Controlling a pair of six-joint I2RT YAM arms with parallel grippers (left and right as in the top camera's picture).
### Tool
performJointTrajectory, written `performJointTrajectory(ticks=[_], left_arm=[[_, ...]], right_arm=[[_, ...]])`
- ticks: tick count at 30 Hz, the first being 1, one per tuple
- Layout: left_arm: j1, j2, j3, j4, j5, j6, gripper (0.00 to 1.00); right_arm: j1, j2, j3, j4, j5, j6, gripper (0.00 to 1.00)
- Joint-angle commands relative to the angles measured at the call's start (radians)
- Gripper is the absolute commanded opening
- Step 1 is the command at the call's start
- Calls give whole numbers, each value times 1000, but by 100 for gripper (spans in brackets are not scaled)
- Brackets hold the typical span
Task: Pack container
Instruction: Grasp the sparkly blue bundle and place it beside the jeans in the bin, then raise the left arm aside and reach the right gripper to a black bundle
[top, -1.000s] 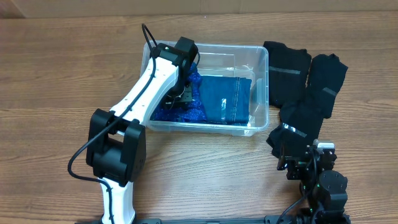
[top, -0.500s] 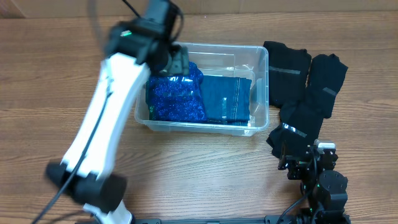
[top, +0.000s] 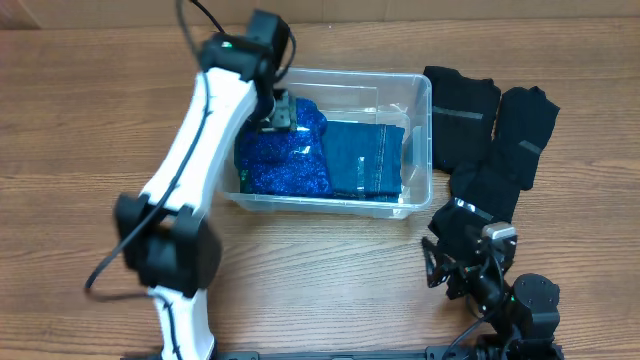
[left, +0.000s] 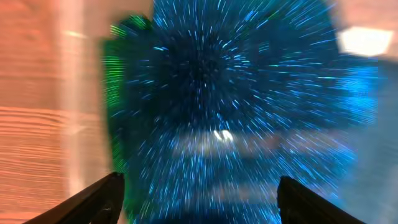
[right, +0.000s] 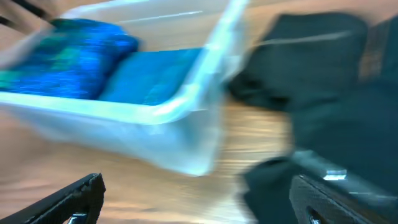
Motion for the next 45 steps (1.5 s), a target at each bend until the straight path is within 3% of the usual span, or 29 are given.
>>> performJointTrajectory(ticks=[1, 3, 8, 13, 16, 20, 23, 29, 33, 38, 45], left_arm=[[5, 121, -4, 18, 56, 24, 74], [5, 156, -4, 35, 79, 56, 70], [5, 152, 31, 40, 86, 83, 68], [26, 91, 207, -101, 111, 74, 67], [63, 24, 325, -182, 113, 73, 75], [148, -96, 440, -262, 112, 74, 91], [221, -184, 461, -308, 111, 74, 100], [370, -337, 459, -333, 153, 173, 100], [412, -402, 459, -333, 148, 187, 100], [417, -431, 459, -333, 101, 187, 100], [417, -417, 459, -333, 100, 187, 100]], right_arm=[[-3, -11, -9, 8, -245, 224, 100], [-3, -11, -9, 10, -247, 257, 100], [-3, -11, -7, 0, -306, 258, 100], [-3, -10, 11, 18, -318, 261, 100], [-3, -4, 55, 17, -249, 303, 100], [-3, 61, 181, -13, -119, 307, 100], [-3, 181, 317, -98, -12, 304, 100], [-3, 537, 597, -217, 201, 288, 100], [-17, 797, 751, -257, 217, 217, 100], [-190, 1175, 921, -373, 205, 206, 100], [-448, 1448, 934, -412, 107, 207, 100]])
